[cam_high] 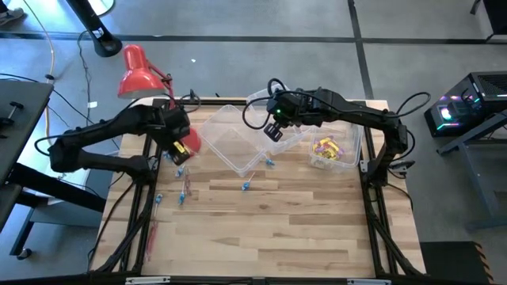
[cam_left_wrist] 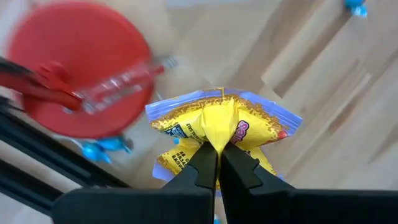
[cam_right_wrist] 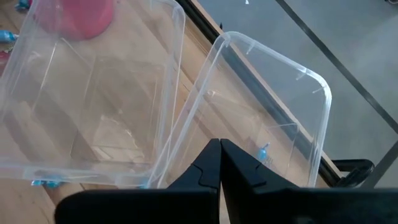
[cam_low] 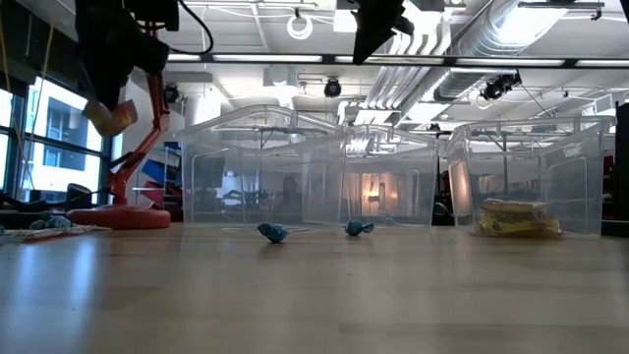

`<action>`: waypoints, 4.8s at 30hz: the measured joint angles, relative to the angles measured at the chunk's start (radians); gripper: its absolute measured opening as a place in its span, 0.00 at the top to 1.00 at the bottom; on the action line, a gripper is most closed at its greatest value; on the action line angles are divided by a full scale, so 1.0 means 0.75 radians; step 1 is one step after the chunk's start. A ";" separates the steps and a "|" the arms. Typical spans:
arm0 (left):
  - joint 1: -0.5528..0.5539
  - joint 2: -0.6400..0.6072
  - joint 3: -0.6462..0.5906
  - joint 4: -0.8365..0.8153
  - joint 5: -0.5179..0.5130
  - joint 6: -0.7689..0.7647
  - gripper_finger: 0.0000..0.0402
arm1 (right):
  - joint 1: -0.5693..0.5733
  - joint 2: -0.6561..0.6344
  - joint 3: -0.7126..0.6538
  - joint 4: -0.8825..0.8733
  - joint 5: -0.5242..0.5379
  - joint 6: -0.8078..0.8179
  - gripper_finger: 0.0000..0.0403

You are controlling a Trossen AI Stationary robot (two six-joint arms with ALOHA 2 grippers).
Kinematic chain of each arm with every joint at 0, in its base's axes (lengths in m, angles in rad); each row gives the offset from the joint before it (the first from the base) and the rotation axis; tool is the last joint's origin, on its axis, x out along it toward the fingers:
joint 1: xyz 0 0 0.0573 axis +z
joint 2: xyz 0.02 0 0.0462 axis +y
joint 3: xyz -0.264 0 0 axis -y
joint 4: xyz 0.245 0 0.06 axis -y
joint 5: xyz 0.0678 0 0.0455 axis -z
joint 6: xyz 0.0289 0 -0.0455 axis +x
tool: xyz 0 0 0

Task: Sort candy
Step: Put the yellow candy into the right transparent bin

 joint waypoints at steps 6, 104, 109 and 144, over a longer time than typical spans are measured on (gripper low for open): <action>-0.070 0.015 -0.033 -0.014 0.153 -0.069 1.00 | 0.000 0.000 0.000 -0.003 -0.001 0.000 1.00; -0.510 0.238 0.138 2.068 -0.291 0.206 0.96 | 0.392 -0.165 -0.001 0.709 0.176 -0.247 0.99; -0.511 0.203 0.139 1.970 -0.271 0.207 0.83 | 0.390 -0.174 0.043 0.595 0.243 -0.265 1.00; -0.684 0.054 -0.448 2.313 -0.048 -0.420 0.57 | 0.017 -0.843 -1.292 -0.185 0.225 1.164 0.97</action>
